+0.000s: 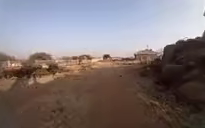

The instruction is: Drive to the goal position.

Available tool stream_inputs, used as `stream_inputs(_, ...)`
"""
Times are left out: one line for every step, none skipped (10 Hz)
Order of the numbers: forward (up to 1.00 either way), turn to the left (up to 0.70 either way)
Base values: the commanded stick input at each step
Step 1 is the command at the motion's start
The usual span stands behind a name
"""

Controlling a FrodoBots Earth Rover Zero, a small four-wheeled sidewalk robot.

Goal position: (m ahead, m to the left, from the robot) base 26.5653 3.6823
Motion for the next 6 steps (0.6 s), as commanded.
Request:
stream_inputs(0.70,-0.12)
stream_inputs(0.70,-0.33)
stream_inputs(0.70,-0.28)
stream_inputs(0.70,-0.09)
stream_inputs(0.70,0.00)
stream_inputs(0.70,0.00)
